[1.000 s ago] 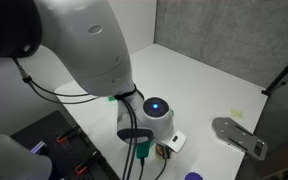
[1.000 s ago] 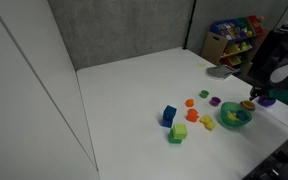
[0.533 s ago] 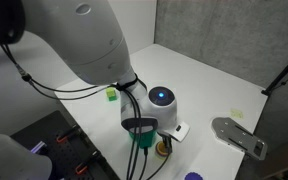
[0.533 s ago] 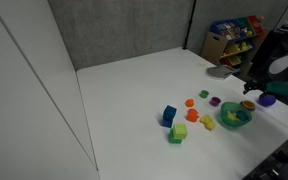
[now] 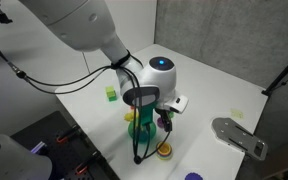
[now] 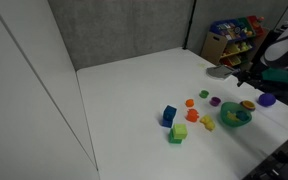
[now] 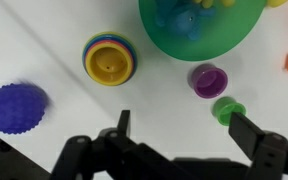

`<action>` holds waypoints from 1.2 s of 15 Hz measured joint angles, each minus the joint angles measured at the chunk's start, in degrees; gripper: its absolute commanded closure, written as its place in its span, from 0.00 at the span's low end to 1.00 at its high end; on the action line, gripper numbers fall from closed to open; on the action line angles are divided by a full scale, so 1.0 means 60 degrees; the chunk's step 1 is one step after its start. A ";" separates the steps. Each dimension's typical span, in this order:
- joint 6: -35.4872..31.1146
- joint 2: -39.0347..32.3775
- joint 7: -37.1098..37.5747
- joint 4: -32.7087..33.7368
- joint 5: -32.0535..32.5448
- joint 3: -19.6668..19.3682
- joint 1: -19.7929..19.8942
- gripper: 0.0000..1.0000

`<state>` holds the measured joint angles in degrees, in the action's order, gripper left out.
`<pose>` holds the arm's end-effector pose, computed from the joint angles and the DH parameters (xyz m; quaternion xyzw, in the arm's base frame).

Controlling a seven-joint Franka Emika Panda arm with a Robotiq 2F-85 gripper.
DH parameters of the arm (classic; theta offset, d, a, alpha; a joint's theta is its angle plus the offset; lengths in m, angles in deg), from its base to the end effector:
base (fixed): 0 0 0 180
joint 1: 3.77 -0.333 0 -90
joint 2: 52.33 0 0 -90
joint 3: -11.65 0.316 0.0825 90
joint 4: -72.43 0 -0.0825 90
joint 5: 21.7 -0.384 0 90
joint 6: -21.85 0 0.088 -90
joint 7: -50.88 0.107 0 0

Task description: Place the small, yellow bowl in the pink bowl

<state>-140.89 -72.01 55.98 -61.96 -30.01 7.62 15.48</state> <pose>0.4825 -0.2169 0.2014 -0.9487 0.3063 -0.0780 0.0028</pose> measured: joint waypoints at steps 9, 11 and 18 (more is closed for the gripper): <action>0.2994 0.3083 -0.0001 -0.0332 0.0815 -0.0840 -0.1331 0.00; 0.3611 0.3900 -0.0044 -0.0459 0.1074 -0.0833 -0.1368 0.00; 0.4822 0.5750 -0.0051 -0.0717 0.1696 -0.0682 -0.1468 0.00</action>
